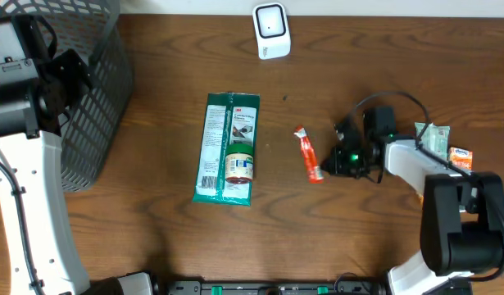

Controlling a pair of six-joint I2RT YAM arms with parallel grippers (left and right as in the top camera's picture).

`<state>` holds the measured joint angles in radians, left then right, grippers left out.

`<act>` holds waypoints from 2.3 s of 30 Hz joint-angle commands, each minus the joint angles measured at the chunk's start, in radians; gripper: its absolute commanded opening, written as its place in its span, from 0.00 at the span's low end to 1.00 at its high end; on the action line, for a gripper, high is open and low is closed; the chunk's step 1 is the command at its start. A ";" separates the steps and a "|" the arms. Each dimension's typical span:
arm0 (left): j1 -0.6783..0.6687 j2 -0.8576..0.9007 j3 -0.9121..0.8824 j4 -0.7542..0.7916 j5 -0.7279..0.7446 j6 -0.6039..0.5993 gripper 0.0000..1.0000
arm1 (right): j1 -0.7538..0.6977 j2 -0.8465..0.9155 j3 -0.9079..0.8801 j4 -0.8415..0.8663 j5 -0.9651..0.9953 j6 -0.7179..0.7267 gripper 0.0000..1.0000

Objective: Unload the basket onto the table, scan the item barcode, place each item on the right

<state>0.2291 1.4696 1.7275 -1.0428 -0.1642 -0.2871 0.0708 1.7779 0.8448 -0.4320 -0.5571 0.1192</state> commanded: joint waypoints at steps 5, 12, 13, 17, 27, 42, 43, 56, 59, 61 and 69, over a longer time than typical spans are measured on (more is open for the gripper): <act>0.005 0.000 0.006 -0.001 -0.013 0.010 0.93 | 0.000 0.013 -0.035 0.026 0.059 0.064 0.01; 0.005 0.000 0.006 -0.001 -0.013 0.010 0.92 | 0.005 -0.060 0.096 -0.120 0.010 0.006 0.01; 0.005 0.000 0.006 -0.001 -0.013 0.010 0.92 | 0.006 -0.065 0.101 -0.127 -0.015 -0.005 0.01; 0.005 0.000 0.006 -0.001 -0.013 0.010 0.92 | 0.013 -0.062 0.097 -0.149 -0.080 -0.019 0.01; 0.005 0.000 0.006 -0.001 -0.013 0.010 0.92 | 0.084 -0.057 -0.023 -0.072 0.032 -0.023 0.01; 0.005 0.000 0.006 -0.001 -0.013 0.010 0.92 | 0.081 -0.103 0.045 -0.106 -0.047 -0.008 0.09; 0.005 0.000 0.006 -0.001 -0.013 0.010 0.93 | 0.081 -0.114 0.071 -0.117 -0.045 -0.009 0.15; 0.005 0.000 0.006 -0.001 -0.013 0.010 0.92 | 0.131 -0.105 0.193 0.055 0.196 -0.031 0.49; 0.005 0.000 0.006 -0.001 -0.013 0.010 0.92 | 0.170 -0.061 0.193 0.087 0.247 -0.032 0.54; 0.005 0.000 0.006 -0.001 -0.013 0.010 0.92 | 0.201 -0.020 0.193 0.113 0.274 -0.032 0.54; 0.005 0.000 0.006 -0.001 -0.013 0.010 0.92 | 0.257 0.066 0.193 0.132 0.488 -0.031 0.41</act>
<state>0.2291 1.4696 1.7275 -1.0431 -0.1642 -0.2871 0.3229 1.8362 1.0351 -0.2886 -0.2409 0.0944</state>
